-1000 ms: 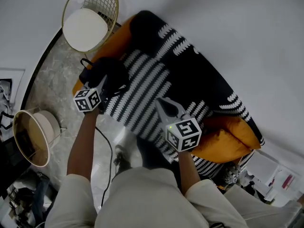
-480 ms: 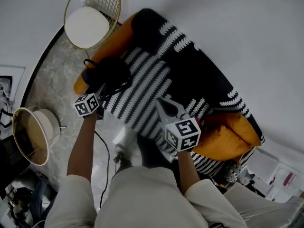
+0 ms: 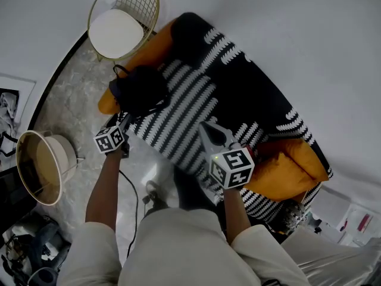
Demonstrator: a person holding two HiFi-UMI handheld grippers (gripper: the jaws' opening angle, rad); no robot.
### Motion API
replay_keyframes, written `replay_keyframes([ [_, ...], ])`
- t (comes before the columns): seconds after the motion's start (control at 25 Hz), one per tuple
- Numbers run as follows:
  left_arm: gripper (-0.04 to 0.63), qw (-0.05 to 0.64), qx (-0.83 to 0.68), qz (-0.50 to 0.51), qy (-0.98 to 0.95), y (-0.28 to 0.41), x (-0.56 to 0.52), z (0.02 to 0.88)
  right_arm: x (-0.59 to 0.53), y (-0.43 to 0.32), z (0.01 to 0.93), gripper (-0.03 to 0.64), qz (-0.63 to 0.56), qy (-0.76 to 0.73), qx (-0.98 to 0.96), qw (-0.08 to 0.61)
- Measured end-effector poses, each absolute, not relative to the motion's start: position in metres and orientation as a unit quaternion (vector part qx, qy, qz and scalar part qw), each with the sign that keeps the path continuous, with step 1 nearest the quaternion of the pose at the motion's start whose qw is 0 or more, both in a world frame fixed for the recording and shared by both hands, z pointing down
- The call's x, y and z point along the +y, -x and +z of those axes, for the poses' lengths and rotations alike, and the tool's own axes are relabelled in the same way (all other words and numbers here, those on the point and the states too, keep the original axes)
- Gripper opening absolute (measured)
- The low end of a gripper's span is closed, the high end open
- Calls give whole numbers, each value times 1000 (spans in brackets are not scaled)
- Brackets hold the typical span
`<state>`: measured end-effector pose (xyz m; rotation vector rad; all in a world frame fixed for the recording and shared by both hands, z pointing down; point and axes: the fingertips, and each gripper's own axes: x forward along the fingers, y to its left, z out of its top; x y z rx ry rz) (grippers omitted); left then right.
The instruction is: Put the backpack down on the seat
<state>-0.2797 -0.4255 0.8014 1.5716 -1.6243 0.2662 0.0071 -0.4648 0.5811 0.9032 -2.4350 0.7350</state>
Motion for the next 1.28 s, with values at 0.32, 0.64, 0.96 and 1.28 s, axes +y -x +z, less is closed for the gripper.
replay_keyframes([
  [0.32, 218, 324, -628, 175, -686, 267, -385, 754, -426, -7, 558, 6, 245, -335, -886, 207],
  [0.64, 156, 199, -613, 195, -739, 236, -346, 679, -380, 0, 533, 6, 212, -335, -897, 193],
  [0.96, 46, 144, -602, 146, -772, 203, -316, 599, -341, 5, 498, 6, 181, -345, -904, 175],
  [1.28, 5, 132, -546, 124, -818, 172, -276, 526, -286, 3, 464, 6, 158, -377, -898, 161],
])
